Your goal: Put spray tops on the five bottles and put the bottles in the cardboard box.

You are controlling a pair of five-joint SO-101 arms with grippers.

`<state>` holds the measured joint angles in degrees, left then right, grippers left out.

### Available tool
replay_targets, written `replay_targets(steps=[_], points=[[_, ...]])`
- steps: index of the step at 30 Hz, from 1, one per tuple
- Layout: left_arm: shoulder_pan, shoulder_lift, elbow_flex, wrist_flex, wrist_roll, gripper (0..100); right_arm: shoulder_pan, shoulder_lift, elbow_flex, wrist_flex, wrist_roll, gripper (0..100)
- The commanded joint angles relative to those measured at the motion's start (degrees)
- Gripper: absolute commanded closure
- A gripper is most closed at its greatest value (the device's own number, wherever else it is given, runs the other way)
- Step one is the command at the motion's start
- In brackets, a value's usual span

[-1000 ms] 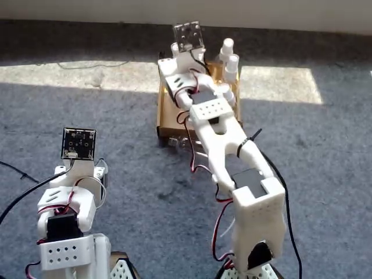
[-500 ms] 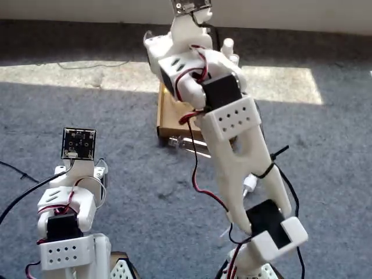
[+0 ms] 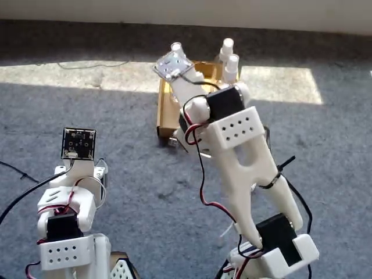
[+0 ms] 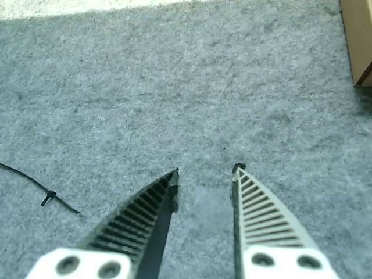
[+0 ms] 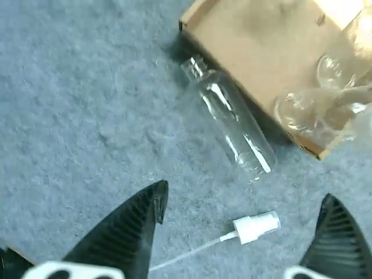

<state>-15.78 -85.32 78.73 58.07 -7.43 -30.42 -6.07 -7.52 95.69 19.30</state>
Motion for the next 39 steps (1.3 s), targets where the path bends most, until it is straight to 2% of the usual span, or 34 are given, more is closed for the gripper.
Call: replay_targets(steps=[1,6,14,39], points=[[0.8,-0.7,-0.2,-0.9,0.2,85,0.8,-2.2,13.7,-10.2,4.0,66.3],[0.8,-0.7,-0.2,-0.9,0.2,85,1.0,-2.2,27.0,-25.5,6.9,82.0],[0.8,-0.8,-0.2,-0.9,0.2,85,0.7,-2.2,35.3,-39.3,6.9,82.7],[0.9,-1.1,0.5,-1.1,0.2,85,0.9,-2.2,31.3,-39.5,6.9,82.7]])
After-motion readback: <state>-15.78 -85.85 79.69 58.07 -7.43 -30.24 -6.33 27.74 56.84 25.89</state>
